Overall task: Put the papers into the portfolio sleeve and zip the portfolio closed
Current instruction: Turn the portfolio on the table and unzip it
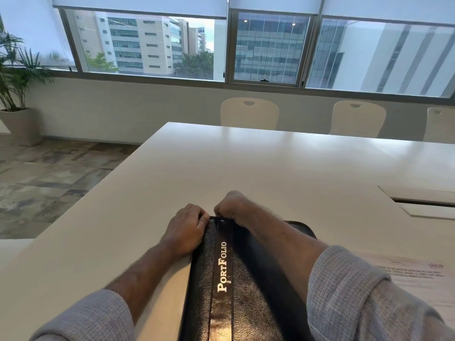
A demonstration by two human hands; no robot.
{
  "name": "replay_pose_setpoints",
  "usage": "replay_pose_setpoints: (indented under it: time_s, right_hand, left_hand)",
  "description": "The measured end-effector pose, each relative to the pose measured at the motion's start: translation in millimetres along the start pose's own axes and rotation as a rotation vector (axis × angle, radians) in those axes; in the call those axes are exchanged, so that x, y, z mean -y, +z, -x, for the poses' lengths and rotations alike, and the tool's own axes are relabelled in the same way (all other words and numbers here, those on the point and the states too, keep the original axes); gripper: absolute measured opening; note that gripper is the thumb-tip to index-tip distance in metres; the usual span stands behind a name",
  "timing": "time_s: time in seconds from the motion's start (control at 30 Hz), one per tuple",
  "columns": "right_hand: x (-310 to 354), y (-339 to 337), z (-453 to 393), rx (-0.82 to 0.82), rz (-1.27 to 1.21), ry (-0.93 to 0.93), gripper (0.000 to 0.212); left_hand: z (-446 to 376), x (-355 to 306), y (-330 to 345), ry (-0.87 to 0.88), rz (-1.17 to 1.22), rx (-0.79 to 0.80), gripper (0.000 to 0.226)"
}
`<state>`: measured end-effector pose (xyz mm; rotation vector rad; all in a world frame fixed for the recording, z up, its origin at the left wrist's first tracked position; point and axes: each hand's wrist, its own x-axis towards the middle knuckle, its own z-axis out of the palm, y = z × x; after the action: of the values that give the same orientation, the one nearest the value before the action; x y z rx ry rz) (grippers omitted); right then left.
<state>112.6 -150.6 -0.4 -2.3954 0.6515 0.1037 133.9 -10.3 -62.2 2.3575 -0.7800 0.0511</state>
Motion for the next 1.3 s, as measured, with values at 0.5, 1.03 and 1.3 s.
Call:
replay_pose_setpoints:
  time_s: [0.5, 1.03, 1.3]
  right_hand:
    - [3, -2, -7, 0.025, -0.021, 0.028, 0.015]
    - [-90, -61, 5, -0.187, -0.056, 0.167, 0.022]
    - [-137, -91, 20, -0.264, -0.119, 0.241, 0.028]
  left_hand:
    - [-5, 0, -1, 0.005, 0.079, 0.012, 0.013]
    - [-6, 5, 2, -0.039, 0.127, -0.010, 0.017]
    - [-6, 2, 2, -0.054, 0.102, -0.010, 0.016]
